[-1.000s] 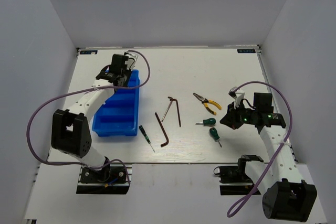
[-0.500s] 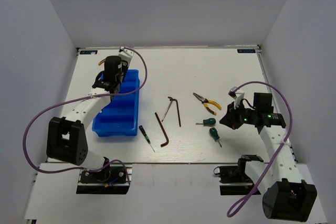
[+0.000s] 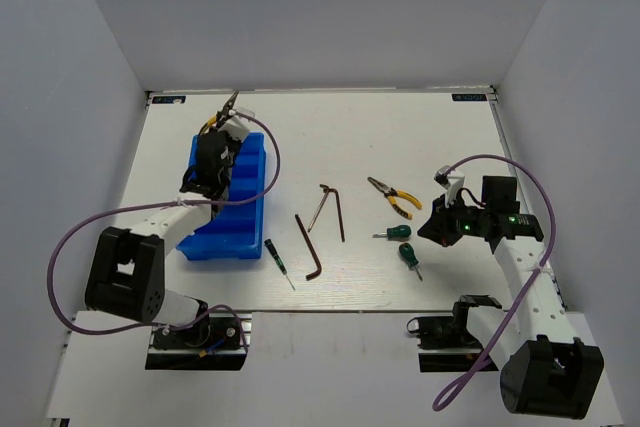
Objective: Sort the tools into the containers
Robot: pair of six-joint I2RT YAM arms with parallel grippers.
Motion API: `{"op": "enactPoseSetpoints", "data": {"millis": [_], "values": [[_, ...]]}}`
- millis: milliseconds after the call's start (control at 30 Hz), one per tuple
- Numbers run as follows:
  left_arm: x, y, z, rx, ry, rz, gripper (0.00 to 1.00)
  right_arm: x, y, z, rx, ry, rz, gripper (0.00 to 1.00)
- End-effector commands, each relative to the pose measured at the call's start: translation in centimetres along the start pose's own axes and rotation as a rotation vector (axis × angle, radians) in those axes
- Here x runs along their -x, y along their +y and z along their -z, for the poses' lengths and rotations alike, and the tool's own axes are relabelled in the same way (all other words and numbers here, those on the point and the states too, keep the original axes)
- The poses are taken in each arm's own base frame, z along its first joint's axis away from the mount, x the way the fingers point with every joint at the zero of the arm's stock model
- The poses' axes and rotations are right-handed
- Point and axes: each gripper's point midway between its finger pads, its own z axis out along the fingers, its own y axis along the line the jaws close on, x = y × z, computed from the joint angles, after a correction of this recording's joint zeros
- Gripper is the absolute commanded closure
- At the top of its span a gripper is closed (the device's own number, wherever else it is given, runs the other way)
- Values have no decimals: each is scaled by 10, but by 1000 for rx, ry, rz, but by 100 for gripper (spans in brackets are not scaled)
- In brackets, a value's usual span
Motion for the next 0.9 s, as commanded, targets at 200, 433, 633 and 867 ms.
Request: {"op": "enactPoseSetpoints", "data": {"millis": [200,433,633,867], "values": [[10,6,-20,36,-71,-2,100,10,2,5,10,-17,21,95],[3,5,-36,27,-57,-44,100,9,1,5,3,-15,24,95],[-11,0,-47,8,-56,-77,100,9,2,4,11,-13,22,95],[-23,-11,-58,-30,-63,-107,100,9,2,4,12,-10,26,95]]}}
